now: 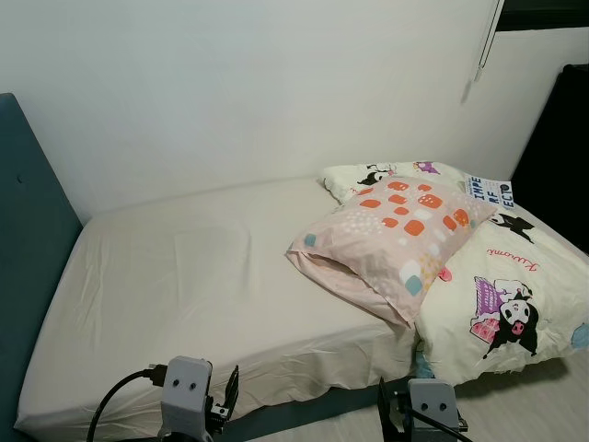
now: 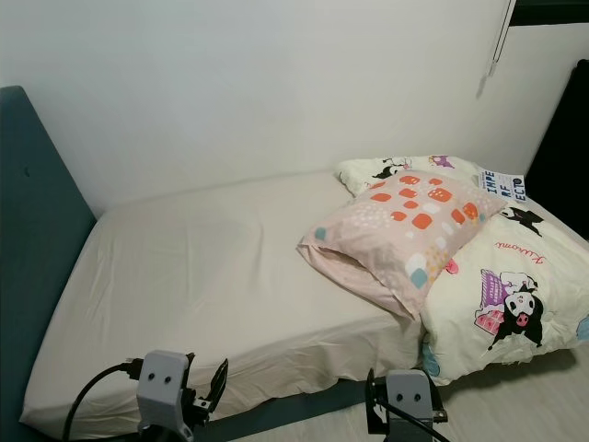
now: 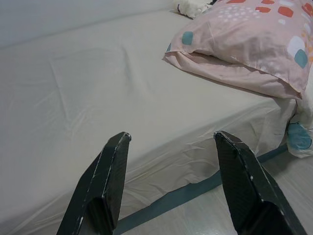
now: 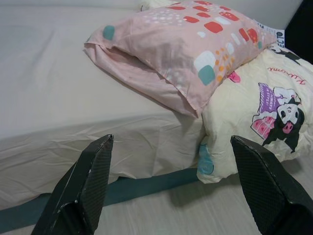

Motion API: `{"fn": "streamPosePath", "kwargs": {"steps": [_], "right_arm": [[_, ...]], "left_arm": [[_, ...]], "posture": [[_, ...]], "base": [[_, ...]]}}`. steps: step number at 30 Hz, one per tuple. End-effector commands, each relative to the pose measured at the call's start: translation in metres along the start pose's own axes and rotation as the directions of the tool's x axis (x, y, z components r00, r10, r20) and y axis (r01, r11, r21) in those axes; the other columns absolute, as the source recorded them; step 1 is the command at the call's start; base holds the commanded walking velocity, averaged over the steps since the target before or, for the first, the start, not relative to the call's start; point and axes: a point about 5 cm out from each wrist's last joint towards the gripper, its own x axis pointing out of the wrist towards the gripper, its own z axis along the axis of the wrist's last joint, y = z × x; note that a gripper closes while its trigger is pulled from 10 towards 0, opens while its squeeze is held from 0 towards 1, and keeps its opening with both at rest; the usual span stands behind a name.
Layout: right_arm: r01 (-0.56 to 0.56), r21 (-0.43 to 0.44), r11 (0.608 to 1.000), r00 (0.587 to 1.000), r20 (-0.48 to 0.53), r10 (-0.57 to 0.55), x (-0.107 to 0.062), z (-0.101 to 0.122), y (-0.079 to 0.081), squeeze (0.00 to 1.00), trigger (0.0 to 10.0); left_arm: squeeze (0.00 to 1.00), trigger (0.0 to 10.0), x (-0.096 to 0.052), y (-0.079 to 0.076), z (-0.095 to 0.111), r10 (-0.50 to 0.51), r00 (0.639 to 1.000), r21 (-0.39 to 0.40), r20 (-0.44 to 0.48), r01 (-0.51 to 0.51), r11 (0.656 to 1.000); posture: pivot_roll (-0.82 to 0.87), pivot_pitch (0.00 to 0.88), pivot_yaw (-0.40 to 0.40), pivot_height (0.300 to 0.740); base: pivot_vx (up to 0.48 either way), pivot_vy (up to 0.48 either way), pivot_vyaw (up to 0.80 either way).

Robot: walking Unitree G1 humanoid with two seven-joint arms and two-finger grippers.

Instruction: Clean up the room

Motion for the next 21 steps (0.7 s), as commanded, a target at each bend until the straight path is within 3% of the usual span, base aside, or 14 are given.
{"fn": "streamPosePath", "kwargs": {"steps": [1,21], "right_arm": [[0.013,0.008,1.000,1.000,-0.009,-0.013,-0.0015,-0.0002,-0.0014,0.00,10.0],[0.012,-0.002,1.000,1.000,-0.016,-0.012,-0.0008,0.0007,-0.0016,0.00,10.0]], "left_arm": [[0.00,10.0,-0.0020,-0.0008,-0.0007,0.004,1.000,0.004,-0.014,-0.004,1.000],[0.00,10.0,-0.0013,0.0013,-0.0006,0.025,0.999,0.002,-0.022,-0.025,1.000]], "posture": [[-0.04,0.065,0.023,0.740],[-0.04,0.070,0.020,0.740]], "base": [[0.000,0.000,0.00],[0.000,0.000,0.00]]}}
